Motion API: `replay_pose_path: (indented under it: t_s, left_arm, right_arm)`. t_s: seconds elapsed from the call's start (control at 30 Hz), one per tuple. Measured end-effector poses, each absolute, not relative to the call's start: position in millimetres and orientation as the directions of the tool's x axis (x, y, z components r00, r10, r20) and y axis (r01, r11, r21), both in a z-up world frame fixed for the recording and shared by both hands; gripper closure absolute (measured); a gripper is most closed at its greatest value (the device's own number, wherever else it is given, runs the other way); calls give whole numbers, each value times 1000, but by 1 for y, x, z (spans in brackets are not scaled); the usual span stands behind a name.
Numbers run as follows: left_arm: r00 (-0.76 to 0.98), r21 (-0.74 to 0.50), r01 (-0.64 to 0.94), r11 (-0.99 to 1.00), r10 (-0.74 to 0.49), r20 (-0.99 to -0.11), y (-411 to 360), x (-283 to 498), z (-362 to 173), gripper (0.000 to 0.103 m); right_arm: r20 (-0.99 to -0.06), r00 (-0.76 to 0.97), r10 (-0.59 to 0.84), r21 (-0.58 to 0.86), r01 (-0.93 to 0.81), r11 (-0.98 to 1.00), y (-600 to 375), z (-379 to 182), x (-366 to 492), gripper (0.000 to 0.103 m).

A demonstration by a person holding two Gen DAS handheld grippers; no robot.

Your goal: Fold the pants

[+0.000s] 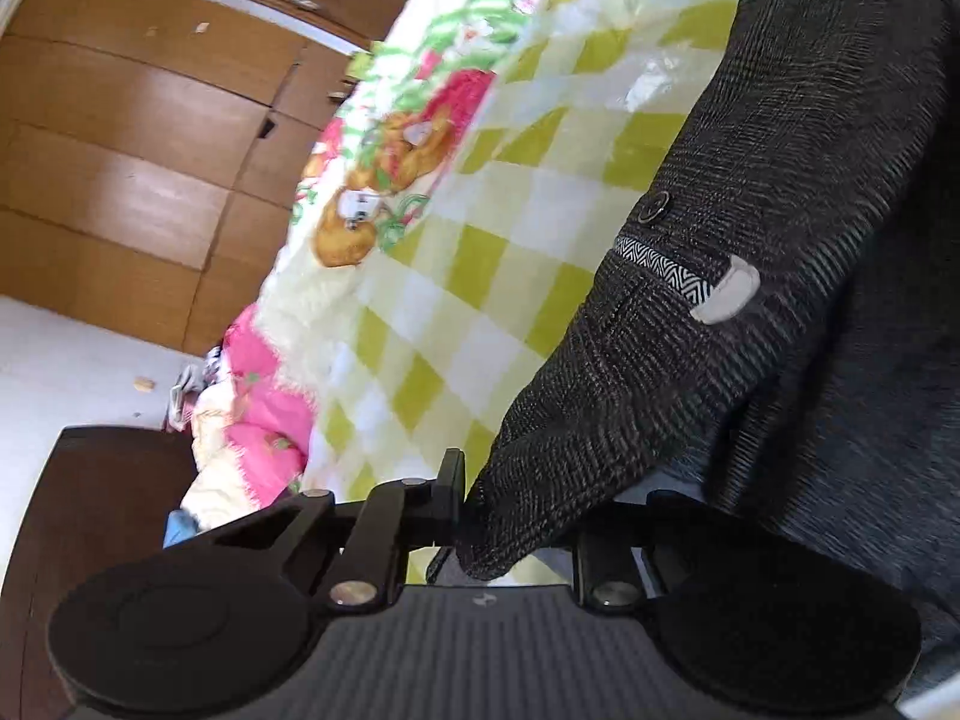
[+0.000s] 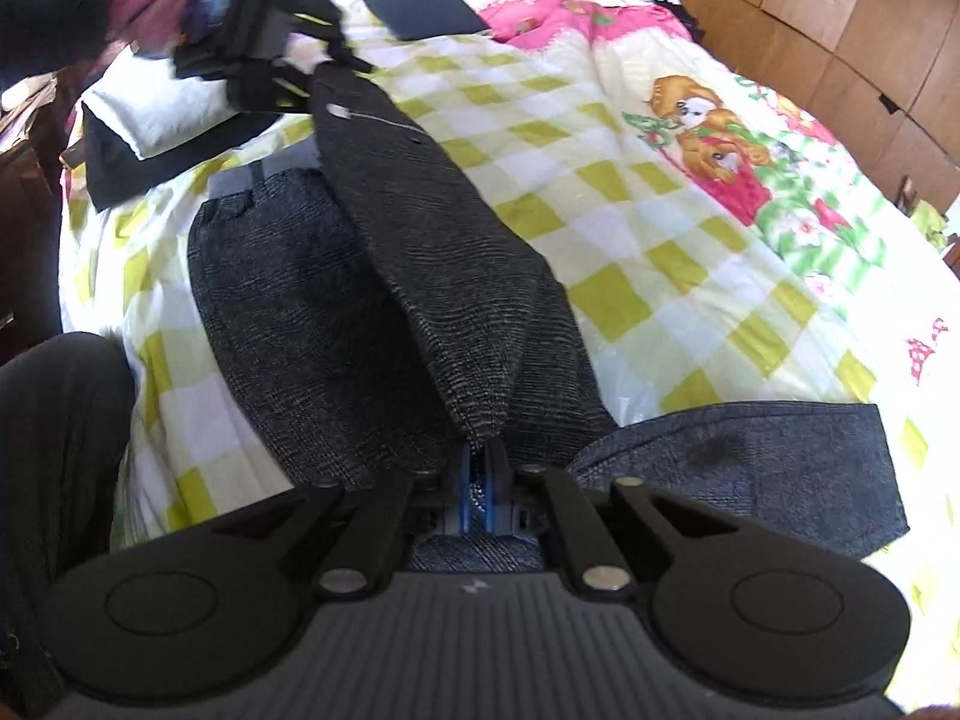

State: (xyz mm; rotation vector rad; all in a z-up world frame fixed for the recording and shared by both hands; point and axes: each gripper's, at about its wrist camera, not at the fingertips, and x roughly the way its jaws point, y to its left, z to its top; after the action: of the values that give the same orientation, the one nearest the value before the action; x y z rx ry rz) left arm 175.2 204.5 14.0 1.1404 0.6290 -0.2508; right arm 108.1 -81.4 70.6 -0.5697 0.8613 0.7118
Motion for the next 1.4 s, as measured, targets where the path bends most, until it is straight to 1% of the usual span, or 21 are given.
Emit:
replay_pose_path:
  t_s: [0.1,0.17,0.23,0.3,0.37,0.43,0.5,0.57,0.67,0.73,0.8,0.93,1.03,1.07,1.1,1.13,1.2,1.27,1.3,1.33,1.4]
  left_arm:
    - [831,770,431,471,125,-542,204,139,25,69]
    - [850,778,400,485,122,-513,202,107,22,70]
    - [850,772,392,500,125,-512,202,81,8,69]
    - [833,777,407,479,154,-532,200,64,-19,69]
    - [825,798,430,424,176,-538,196,52,-45,69]
    - [836,825,427,370,186,-516,192,41,-61,67]
    - [853,844,403,355,189,-487,192,36,-65,67]
    - [848,826,395,404,186,-496,193,35,-60,66]
    - [856,826,367,428,192,-480,196,31,-55,57]
    - [859,822,346,452,201,-472,199,31,-52,47]
    - [866,819,321,476,203,-457,204,29,-49,41]
    - [871,834,292,468,231,-434,218,33,-48,40]
    - [883,849,290,443,218,-416,224,32,-44,40]
    - [886,850,296,435,206,-415,224,31,-43,40]
    - [890,855,301,422,199,-411,223,32,-42,43]
    - [891,854,309,418,188,-414,222,34,-40,50]
    - [898,852,299,430,176,-404,221,40,-35,58]
    - [913,864,247,439,195,-360,225,46,-31,65]
    - [914,864,226,450,207,-348,228,49,-28,72]
    - [913,855,219,469,211,-349,232,52,-25,74]
    - [908,848,217,483,219,-357,238,51,-27,75]
  right_arm:
    - [-825,467,317,-164,-736,656,-91,74,98,98]
    - [-824,474,311,-160,-720,675,-98,73,89,98]
    - [-830,464,310,-131,-702,700,-102,59,85,98]
    - [-847,438,301,-104,-693,713,-100,37,82,98]
    - [-862,429,271,-125,-696,707,-93,15,76,98]
    - [-871,428,243,-148,-699,700,-88,0,71,98]
    - [-866,444,230,-166,-689,706,-85,-4,69,98]
    - [-864,450,227,-158,-670,726,-86,-2,71,98]
    - [-859,464,217,-166,-652,740,-90,2,74,98]
    - [-856,472,211,-170,-642,748,-92,5,76,98]
    - [-853,481,203,-174,-628,758,-92,9,78,98]
    - [-850,493,183,-195,-619,761,-86,16,80,98]
    - [-852,497,165,-212,-616,759,-83,21,78,98]
    - [-853,496,164,-206,-609,766,-83,23,79,98]
    - [-857,487,167,-187,-597,780,-85,25,82,98]
    - [-860,481,168,-174,-587,791,-85,27,86,99]
    - [-848,507,153,-198,-572,796,-84,34,89,99]
    - [-825,548,136,-240,-558,794,-81,47,86,99]
    - [-816,562,134,-252,-555,793,-80,53,84,99]
    - [-808,575,131,-267,-554,789,-79,58,82,99]
    - [-803,587,103,-321,-571,755,-74,56,76,99]
